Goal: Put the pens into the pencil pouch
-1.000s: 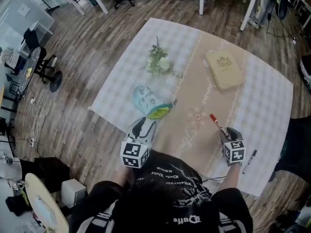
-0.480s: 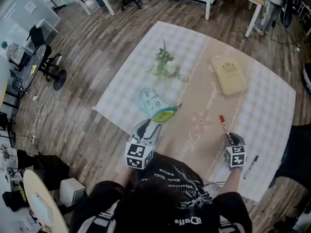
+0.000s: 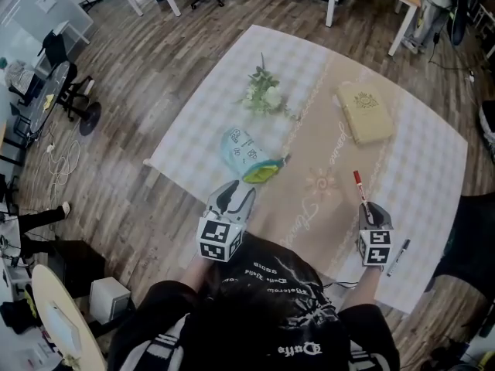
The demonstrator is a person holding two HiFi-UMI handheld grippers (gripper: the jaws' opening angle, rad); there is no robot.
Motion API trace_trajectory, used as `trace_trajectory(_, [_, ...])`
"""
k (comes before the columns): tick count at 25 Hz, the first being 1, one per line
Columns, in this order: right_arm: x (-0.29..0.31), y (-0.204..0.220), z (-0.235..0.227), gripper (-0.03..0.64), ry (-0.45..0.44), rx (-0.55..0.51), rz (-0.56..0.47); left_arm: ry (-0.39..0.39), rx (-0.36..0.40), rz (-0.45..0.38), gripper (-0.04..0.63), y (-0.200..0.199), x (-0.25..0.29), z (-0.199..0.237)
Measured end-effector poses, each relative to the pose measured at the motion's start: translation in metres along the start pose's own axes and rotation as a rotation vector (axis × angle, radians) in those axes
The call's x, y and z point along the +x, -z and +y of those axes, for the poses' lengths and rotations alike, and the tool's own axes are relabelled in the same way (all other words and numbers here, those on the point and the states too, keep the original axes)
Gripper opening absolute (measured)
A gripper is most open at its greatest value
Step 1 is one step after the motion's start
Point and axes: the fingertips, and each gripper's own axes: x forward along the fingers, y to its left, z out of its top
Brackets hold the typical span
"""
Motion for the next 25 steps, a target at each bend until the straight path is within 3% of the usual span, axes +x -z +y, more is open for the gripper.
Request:
trace_trajectory(15, [-0.021,-0.043,0.096,0.078,-0.024,-0.107,-0.017,0.081,0.033,-0.003,0.19,0.002,-0.003,0.028])
trace_trajectory(25, [-0.012,-0.05,0.171,0.078,-0.1,-0.181,0.028,0.129,0.13,0.115,0.192,0.03,0.03,0.042])
